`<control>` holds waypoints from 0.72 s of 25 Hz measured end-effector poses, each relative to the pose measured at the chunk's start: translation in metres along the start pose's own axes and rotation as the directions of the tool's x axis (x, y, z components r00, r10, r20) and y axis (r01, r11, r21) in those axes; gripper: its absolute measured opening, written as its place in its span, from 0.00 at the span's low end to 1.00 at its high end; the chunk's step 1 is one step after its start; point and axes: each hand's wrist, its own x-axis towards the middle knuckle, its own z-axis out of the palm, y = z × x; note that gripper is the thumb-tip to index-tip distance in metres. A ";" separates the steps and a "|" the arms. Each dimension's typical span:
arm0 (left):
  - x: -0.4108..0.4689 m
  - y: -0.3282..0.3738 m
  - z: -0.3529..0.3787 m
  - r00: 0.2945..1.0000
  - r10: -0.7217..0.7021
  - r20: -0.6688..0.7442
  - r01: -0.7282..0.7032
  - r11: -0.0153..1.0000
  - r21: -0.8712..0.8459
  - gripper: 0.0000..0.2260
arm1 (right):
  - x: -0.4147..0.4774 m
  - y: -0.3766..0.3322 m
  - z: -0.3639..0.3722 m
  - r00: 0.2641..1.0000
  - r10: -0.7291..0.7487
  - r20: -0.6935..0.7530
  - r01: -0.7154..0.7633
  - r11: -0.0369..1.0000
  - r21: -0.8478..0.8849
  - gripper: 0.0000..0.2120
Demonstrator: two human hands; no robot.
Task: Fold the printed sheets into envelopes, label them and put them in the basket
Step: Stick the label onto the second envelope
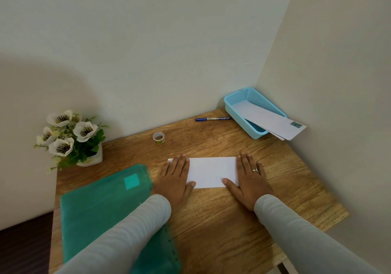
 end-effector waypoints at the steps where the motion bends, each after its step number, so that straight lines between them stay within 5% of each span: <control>1: 0.001 -0.002 -0.002 1.000 -0.009 0.002 0.009 1.000 0.002 0.33 | 0.002 -0.001 0.000 1.000 -0.006 0.006 0.006 1.000 -0.009 0.53; 4: 0.008 -0.011 -0.016 1.000 -0.020 -0.012 0.019 0.999 -0.039 0.30 | 0.009 -0.003 -0.003 1.000 -0.009 0.019 0.009 1.000 -0.029 0.54; 9: 0.037 -0.052 -0.061 0.913 -0.250 -0.322 0.180 0.956 -0.232 0.13 | 0.015 -0.004 -0.002 0.999 -0.019 0.029 0.020 0.999 -0.043 0.55; 13: 0.059 -0.078 -0.080 0.898 -0.382 -0.218 0.343 0.918 -0.197 0.13 | 0.014 -0.006 -0.004 1.000 -0.022 0.022 0.023 0.999 -0.037 0.55; 18: 0.072 -0.086 -0.082 0.911 -0.377 -0.166 0.370 0.926 -0.072 0.12 | 0.015 -0.004 -0.002 0.999 -0.023 0.031 0.024 0.999 -0.022 0.55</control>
